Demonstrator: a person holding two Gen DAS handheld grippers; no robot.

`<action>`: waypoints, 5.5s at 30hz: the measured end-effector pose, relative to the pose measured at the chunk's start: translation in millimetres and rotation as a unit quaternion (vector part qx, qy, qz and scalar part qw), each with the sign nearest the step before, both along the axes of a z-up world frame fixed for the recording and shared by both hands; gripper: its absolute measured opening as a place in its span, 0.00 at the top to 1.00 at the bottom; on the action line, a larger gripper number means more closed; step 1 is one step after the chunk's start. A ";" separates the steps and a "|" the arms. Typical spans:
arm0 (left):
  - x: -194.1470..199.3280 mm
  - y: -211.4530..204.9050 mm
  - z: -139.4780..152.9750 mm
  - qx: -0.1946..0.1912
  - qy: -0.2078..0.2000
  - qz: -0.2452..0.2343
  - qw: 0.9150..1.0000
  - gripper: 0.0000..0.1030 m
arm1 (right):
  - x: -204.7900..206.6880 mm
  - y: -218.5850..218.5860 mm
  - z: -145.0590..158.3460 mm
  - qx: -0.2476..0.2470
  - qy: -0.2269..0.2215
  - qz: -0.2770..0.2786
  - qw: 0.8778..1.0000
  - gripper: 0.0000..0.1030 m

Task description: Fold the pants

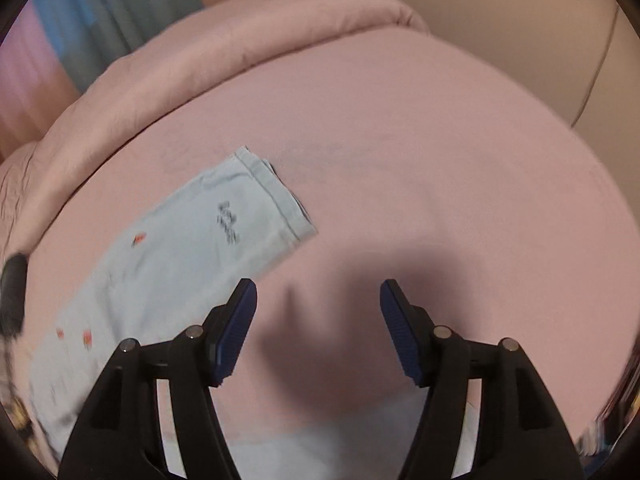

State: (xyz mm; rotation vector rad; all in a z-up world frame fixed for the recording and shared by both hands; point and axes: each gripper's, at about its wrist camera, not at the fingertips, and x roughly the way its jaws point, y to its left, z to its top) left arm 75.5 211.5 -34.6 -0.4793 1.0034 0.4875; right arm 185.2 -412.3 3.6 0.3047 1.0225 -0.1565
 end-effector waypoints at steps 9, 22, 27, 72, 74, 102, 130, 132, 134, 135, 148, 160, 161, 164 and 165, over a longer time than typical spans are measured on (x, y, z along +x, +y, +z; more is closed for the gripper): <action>30.1 30.1 -15.6 -0.018 0.015 0.016 1.000 0.44 | 71.8 26.3 -20.4 0.008 -0.011 0.014 1.000 0.87; 52.7 60.7 -40.3 -0.055 0.012 0.017 0.998 0.42 | 69.9 30.1 -14.7 -0.077 0.076 0.032 0.994 0.42; 53.4 73.9 -49.4 -0.086 -0.007 0.023 0.996 0.35 | 104.7 56.9 23.9 -0.082 0.035 0.068 0.994 0.36; 32.9 79.1 -48.5 -0.164 -0.009 0.028 0.986 0.43 | 114.1 74.3 70.3 0.027 -0.082 0.102 0.991 0.89; 33.8 77.4 -53.8 -0.187 -0.013 0.017 0.982 0.50 | 113.3 73.8 68.2 0.023 -0.079 0.100 0.992 0.89; -113.7 -9.9 7.1 -0.081 -0.102 -0.041 0.991 0.69 | -93.7 -18.2 62.4 0.075 -0.171 0.143 0.972 0.89; -156.1 -33.9 -7.4 -0.053 -0.024 -0.064 0.996 0.64 | -221.8 -64.0 -27.6 0.137 -0.075 -0.008 0.988 0.89; -158.9 -36.1 -7.6 -0.053 -0.017 -0.069 0.996 0.63 | -219.6 -63.1 -17.8 0.127 -0.081 -0.010 0.989 0.89; -160.9 -38.9 -7.2 -0.050 -0.012 -0.072 0.996 0.61 | -218.4 -61.8 -16.1 0.112 -0.067 -0.017 0.991 0.89; -161.8 -39.7 -7.1 -0.052 -0.009 -0.073 0.996 0.59 | -219.0 -63.0 -19.6 0.104 -0.055 -0.022 0.993 0.89; -167.9 -32.3 36.4 -0.011 -0.021 -0.048 0.999 0.40 | -231.4 -70.5 -21.5 0.096 -0.036 -0.076 0.992 0.54; -121.6 -94.0 39.2 -0.064 -0.074 -0.152 0.983 0.40 | -225.0 -46.9 -9.5 0.059 -0.078 -0.090 0.991 0.92; -115.2 -100.4 33.2 -0.065 -0.067 -0.159 0.983 0.40 | -222.8 -43.8 -8.9 0.044 -0.076 -0.086 0.992 0.92; -97.2 -114.4 1.2 -0.069 -0.016 -0.166 0.984 0.40 | -211.7 -41.9 -30.8 0.017 -0.037 -0.087 0.995 0.92; -93.7 -116.6 -11.2 -0.067 0.004 -0.165 0.984 0.40 | -208.3 -40.3 -43.1 0.025 -0.024 -0.094 0.995 0.92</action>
